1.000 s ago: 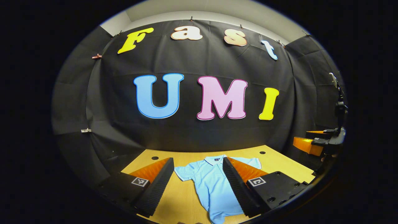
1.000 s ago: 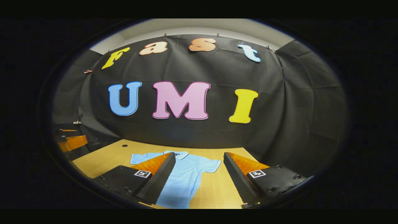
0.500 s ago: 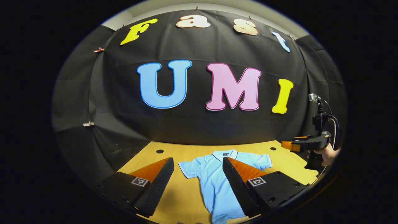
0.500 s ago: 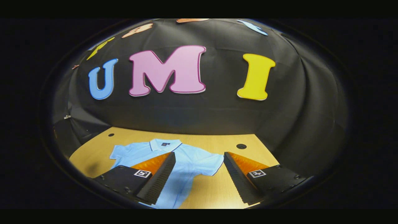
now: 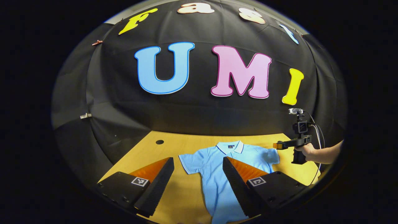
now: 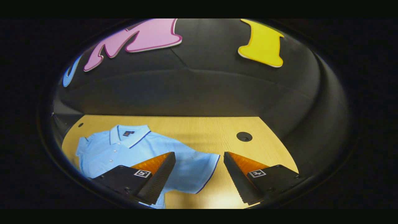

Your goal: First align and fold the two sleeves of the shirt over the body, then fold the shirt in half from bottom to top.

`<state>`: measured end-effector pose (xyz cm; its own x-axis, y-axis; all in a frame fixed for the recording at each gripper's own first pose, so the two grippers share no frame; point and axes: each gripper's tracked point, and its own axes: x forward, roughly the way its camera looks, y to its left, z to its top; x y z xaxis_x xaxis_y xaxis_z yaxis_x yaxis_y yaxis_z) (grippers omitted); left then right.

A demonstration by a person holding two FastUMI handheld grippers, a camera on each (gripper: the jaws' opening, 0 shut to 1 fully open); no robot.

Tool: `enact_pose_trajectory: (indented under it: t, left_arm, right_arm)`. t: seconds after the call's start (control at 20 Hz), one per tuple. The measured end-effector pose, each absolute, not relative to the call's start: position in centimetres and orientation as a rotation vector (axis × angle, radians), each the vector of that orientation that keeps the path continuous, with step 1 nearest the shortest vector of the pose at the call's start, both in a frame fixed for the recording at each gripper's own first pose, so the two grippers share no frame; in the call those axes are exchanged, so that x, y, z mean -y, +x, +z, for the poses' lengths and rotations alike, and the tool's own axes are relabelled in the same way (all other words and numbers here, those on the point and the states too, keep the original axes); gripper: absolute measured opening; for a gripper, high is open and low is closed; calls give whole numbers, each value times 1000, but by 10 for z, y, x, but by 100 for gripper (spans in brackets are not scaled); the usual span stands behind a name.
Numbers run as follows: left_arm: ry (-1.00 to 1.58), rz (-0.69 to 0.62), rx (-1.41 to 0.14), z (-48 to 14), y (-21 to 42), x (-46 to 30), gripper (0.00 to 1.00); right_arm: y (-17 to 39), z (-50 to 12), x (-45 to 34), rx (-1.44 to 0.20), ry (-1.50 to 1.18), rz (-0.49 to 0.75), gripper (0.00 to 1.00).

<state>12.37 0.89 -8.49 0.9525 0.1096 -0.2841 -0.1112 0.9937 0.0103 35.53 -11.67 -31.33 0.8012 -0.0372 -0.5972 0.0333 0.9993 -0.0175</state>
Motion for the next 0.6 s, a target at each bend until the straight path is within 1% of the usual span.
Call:
enact_pose_trajectory:
  t: [0.2,0.35,0.4,0.45,0.6]
  left_arm:
    - [3,104,-305,-91,129,-4,100]
    - [1,98,-325,-101,134,-2,100]
    - [-1,97,-328,-102,133,-2,100]
    - [-3,96,-328,-103,133,-2,100]
    - [-10,103,-343,-112,131,-5,100]
  right_arm:
    - [374,-349,125,-688,-21,-33,97]
    - [372,-374,122,-756,48,-12,97]
    - [369,-378,121,-773,61,-5,96]
    - [373,-376,123,-749,58,-2,96]
    - [375,-379,123,-748,53,6,96]
